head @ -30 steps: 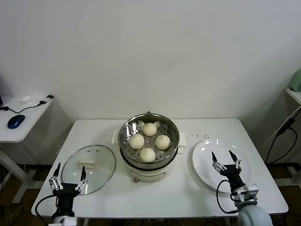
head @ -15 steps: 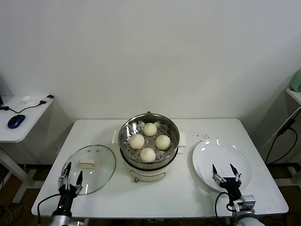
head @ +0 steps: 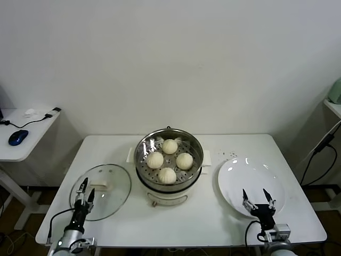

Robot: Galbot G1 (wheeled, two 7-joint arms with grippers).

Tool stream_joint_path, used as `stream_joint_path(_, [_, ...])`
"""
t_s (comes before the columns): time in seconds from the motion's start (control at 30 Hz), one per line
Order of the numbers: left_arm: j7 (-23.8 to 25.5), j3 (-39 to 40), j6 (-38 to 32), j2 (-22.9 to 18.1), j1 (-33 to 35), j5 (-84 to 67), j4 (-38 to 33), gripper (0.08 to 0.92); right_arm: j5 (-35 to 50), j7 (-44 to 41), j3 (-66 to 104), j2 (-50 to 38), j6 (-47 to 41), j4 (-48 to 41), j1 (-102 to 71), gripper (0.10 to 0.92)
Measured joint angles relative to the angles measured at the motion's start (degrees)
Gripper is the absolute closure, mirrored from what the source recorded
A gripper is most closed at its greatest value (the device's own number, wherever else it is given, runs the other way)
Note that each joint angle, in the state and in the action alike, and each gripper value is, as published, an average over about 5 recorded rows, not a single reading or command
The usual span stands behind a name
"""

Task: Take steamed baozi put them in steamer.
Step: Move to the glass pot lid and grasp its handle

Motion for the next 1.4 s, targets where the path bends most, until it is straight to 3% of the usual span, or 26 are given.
stream_joint_path(0.43, [0.2, 1.0, 0.7, -0.3, -5.5, 3.3, 5.9, 0.199, -0.5, 0.1, -0.3, 0.4, -0.1, -0.3, 0.2, 0.203])
stream_joint_path(1.13, [-1.5, 1.1, -0.1, -1.9, -7.7, 4.9, 10.6, 0.816, -1.3, 0.2, -0.8, 0.3, -0.3, -0.4, 0.9, 0.203])
stream_joint_path(1.23, [-1.6, 0.8, 0.1, -2.4, -7.6, 4.6, 10.6, 0.859, -1.4, 0.2, -0.7, 0.3, -0.3, -0.3, 1.0, 0.203])
stream_joint_path(1.4, [-0.4, 0.1, 1.0, -2.7, -6.7, 3.6, 9.0, 0.862, -1.6, 0.3, -0.5, 0.3, -0.6, 0.2, 1.0, 0.203])
